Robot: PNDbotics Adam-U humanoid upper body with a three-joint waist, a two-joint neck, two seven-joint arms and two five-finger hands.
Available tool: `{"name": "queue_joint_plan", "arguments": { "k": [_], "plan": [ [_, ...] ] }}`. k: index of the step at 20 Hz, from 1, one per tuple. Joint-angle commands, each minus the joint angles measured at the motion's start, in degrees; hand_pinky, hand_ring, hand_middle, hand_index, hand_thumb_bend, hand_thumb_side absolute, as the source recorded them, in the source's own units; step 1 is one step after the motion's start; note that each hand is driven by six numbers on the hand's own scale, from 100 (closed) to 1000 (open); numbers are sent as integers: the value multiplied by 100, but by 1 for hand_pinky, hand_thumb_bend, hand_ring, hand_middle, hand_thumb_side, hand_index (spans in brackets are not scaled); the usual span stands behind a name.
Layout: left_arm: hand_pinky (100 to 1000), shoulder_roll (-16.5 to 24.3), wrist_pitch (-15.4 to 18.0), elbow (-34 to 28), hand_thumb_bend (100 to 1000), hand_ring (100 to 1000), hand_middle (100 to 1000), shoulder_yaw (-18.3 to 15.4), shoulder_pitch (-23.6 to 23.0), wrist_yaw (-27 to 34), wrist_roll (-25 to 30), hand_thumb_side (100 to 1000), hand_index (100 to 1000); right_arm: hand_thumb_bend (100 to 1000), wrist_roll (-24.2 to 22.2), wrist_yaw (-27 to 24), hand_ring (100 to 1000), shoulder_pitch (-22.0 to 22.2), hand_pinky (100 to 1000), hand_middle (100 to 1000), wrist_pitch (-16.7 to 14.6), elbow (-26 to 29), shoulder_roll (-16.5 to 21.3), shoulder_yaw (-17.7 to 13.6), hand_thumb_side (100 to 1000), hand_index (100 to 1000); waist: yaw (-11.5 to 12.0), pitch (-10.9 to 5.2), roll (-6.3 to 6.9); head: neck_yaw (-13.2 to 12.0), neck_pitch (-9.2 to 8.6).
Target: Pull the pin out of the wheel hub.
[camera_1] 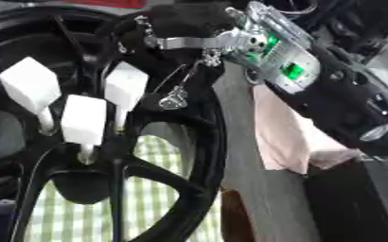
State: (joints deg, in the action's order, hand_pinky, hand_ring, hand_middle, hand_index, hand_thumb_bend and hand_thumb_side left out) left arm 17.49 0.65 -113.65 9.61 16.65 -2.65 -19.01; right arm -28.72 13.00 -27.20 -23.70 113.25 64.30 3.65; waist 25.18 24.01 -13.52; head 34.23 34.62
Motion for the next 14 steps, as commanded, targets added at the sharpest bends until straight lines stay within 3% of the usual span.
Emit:
{"name": "queue_joint_plan", "arguments": {
  "k": [1,7,11,14],
  "plan": [
    [778,-11,-14,-94,234,590,585,-40,25,-7,-12,785,704,257,-36,53,995,-50,885,765,-14,-35,193,-12,121,854,10,-89,57,44,-32],
    [778,-26,-23,-94,234,589,584,-34,19,-28,-5,786,704,227,-109,43,986,-62,882,737,-26,-68,186,19,100,835,16,-79,57,50,-38],
    [778,-40,-34,-94,222,589,583,-31,13,-29,-3,783,704,128,-205,-25,964,-58,877,649,-29,-81,192,50,100,779,4,-77,57,47,-50],
    [779,-46,-44,-94,232,589,583,-29,7,-29,0,789,704,109,-265,-147,950,-83,872,576,-8,-76,192,62,100,724,-5,-80,57,48,-60]
  ]
}}
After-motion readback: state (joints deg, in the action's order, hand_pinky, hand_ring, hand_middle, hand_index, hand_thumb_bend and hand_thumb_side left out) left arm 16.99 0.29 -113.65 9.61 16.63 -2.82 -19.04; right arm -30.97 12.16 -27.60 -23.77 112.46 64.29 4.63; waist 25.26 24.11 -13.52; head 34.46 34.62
